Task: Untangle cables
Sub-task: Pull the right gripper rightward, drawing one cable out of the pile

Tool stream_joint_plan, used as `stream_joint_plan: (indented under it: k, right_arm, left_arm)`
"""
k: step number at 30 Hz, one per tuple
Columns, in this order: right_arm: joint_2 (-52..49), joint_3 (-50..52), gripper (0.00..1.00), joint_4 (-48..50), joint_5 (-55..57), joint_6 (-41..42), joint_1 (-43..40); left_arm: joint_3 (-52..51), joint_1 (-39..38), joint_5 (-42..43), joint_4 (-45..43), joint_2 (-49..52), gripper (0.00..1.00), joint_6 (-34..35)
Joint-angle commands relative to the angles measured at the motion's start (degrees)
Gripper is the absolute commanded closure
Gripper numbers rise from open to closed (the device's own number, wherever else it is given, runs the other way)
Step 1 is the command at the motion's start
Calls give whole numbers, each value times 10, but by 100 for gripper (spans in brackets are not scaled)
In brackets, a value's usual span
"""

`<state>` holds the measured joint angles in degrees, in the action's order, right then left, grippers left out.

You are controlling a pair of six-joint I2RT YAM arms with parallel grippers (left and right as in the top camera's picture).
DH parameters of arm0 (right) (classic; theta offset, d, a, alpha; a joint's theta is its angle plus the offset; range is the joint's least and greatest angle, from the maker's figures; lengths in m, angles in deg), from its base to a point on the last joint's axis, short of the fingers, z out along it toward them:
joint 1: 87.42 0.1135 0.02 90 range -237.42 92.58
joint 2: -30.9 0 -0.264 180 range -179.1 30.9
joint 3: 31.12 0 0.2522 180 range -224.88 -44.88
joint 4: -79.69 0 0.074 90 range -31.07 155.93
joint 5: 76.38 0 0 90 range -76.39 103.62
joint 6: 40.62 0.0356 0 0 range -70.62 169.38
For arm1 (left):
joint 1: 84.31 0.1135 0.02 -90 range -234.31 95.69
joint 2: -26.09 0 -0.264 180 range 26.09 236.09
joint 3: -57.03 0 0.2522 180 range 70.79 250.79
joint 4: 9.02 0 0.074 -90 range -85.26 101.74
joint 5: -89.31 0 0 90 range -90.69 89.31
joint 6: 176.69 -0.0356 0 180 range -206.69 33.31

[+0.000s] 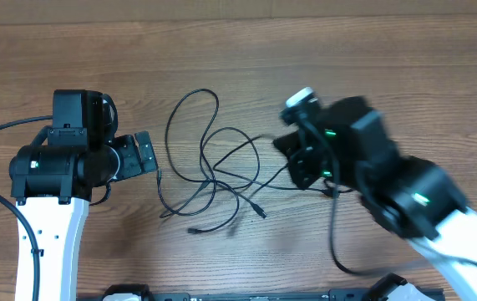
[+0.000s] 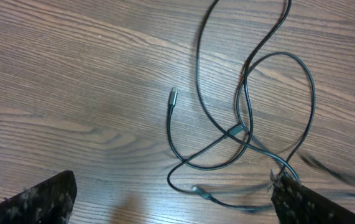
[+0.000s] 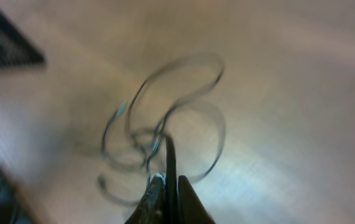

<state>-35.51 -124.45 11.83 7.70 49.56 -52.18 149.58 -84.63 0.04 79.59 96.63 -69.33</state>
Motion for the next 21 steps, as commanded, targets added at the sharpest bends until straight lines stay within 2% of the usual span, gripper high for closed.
stream_joint_plan:
  k: [1, 9, 15, 21]
  right_arm:
    - [44, -56, 96, 2, 121, -7, -2]
    - [121, -90, 96, 37, 289, -7, -2]
    - [137, -90, 96, 11, 379, -2, -2]
    - [137, -90, 96, -30, 488, 89, -2]
  left_arm:
    - [1, 3, 3, -1, 3, 0, -11]
    - [1, 3, 3, -1, 3, 0, -11]
    - [1, 3, 3, -1, 3, 0, -11]
    - [1, 3, 3, -1, 3, 0, -11]
